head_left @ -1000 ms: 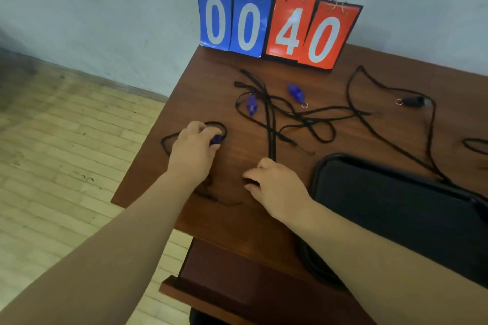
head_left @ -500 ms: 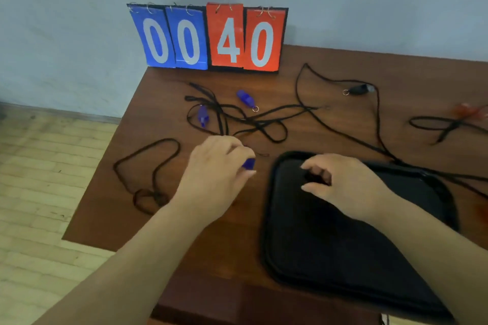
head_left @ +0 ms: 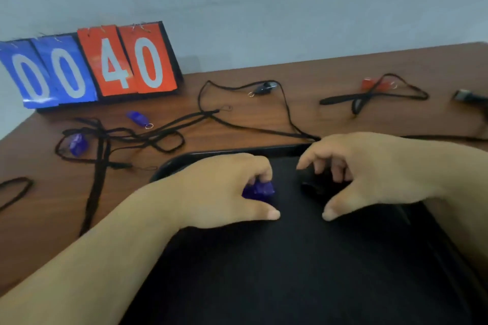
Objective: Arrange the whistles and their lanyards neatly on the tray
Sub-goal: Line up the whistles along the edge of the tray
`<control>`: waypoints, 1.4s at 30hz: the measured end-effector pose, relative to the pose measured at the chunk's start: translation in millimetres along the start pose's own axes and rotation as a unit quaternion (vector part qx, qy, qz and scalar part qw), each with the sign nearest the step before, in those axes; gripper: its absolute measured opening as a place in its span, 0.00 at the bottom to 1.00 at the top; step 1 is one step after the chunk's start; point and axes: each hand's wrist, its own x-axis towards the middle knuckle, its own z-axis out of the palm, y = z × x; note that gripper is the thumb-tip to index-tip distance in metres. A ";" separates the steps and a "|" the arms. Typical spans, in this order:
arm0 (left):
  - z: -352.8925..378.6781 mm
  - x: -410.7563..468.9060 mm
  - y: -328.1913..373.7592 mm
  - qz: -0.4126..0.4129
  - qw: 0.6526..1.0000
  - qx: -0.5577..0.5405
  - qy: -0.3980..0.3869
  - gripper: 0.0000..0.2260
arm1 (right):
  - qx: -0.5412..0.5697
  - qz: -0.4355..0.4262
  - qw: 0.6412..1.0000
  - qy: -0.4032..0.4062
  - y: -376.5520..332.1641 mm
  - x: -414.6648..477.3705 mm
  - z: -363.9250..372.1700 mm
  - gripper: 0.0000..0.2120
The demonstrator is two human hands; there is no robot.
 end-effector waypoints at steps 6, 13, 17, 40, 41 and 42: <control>6.8 -7.5 7.7 -0.018 0.999 -0.008 0.038 0.18 | -0.081 0.020 0.996 0.023 -4.3 -17.1 0.9 0.35; 12.0 -3.5 21.2 0.029 0.996 0.003 0.087 0.25 | -0.088 0.054 0.994 0.032 3.6 -17.6 -0.6 0.23; 14.6 -3.3 29.6 0.070 0.996 0.013 0.055 0.24 | -0.070 0.047 0.996 0.031 4.5 -15.2 -1.8 0.16; 17.0 6.9 19.5 0.054 0.997 0.021 0.046 0.26 | -0.007 -0.019 0.992 0.121 11.9 -2.3 7.6 0.13; 16.7 6.8 20.0 0.055 0.997 0.022 0.044 0.26 | -0.006 -0.018 0.993 0.113 11.5 -1.6 8.2 0.12; 16.3 6.6 20.3 0.054 0.997 0.024 0.042 0.26 | -0.007 -0.014 0.994 0.108 10.8 -0.8 8.6 0.11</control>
